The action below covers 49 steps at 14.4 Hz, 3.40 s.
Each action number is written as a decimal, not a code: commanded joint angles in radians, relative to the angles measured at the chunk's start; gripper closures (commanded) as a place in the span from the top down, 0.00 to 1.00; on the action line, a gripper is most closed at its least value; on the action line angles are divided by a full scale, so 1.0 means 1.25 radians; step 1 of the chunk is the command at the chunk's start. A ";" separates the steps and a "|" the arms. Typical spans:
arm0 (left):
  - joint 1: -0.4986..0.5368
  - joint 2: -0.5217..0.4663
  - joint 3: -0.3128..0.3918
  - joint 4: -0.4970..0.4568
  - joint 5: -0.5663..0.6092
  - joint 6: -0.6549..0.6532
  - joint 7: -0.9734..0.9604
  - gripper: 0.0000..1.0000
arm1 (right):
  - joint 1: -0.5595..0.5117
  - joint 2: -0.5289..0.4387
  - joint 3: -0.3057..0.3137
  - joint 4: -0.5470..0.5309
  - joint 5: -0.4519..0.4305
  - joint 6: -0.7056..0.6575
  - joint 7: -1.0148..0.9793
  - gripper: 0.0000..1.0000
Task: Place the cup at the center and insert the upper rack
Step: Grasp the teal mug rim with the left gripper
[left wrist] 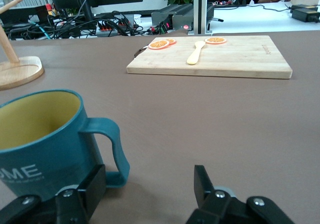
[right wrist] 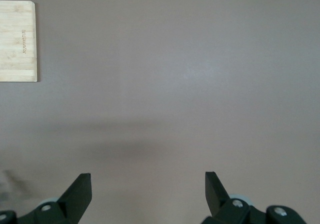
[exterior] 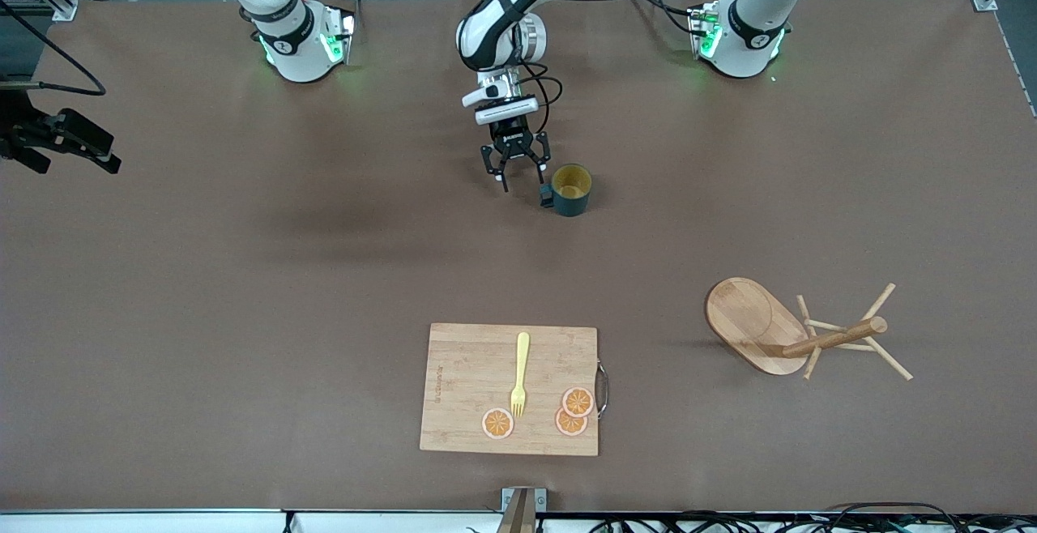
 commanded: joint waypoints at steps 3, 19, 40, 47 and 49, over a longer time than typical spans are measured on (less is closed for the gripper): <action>-0.007 0.037 0.018 0.033 0.017 -0.008 0.022 0.79 | 0.005 -0.014 0.001 -0.007 -0.019 0.002 -0.002 1.00; -0.006 0.070 0.047 0.070 0.033 -0.007 0.068 0.79 | 0.004 -0.014 0.001 -0.012 -0.019 -0.007 -0.002 1.00; 0.022 0.044 0.040 0.113 -0.086 0.030 0.132 0.01 | 0.001 -0.015 -0.001 -0.007 -0.008 -0.004 0.000 1.00; 0.082 -0.013 0.036 0.308 -0.416 0.029 0.446 0.00 | 0.001 -0.015 -0.002 -0.006 -0.012 -0.003 0.000 1.00; 0.118 -0.049 0.034 0.335 -0.518 0.030 0.519 0.00 | 0.002 -0.015 -0.002 -0.006 -0.013 -0.003 0.000 1.00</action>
